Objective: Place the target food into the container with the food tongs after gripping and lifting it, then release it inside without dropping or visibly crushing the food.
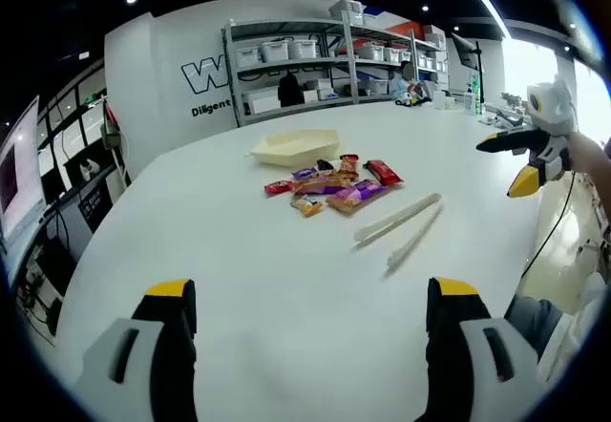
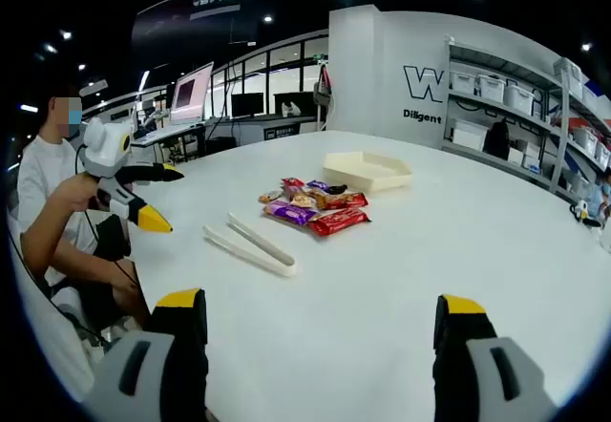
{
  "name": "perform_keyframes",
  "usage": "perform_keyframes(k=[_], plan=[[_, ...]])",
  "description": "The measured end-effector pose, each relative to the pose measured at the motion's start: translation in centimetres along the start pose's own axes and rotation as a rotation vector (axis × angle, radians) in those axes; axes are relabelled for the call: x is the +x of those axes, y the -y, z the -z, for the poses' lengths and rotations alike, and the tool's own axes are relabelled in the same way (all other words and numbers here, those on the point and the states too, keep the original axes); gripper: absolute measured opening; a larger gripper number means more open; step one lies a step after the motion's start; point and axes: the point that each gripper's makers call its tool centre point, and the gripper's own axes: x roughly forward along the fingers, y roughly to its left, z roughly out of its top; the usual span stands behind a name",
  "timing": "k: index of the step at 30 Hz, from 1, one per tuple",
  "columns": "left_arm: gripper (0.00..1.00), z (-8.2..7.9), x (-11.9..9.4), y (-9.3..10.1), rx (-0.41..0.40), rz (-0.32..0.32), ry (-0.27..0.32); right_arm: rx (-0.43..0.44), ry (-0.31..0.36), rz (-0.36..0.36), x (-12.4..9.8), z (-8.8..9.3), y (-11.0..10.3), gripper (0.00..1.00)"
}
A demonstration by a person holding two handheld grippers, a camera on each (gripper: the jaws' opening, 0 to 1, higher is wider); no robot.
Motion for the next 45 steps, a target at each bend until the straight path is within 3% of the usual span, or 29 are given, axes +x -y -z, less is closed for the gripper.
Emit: perform_keyframes(k=[45], plan=[[0.99, -0.9, 0.1, 0.3, 0.0, 0.024, 0.028, -0.014, 0.026, -0.019, 0.2, -0.9, -0.7, 0.99]])
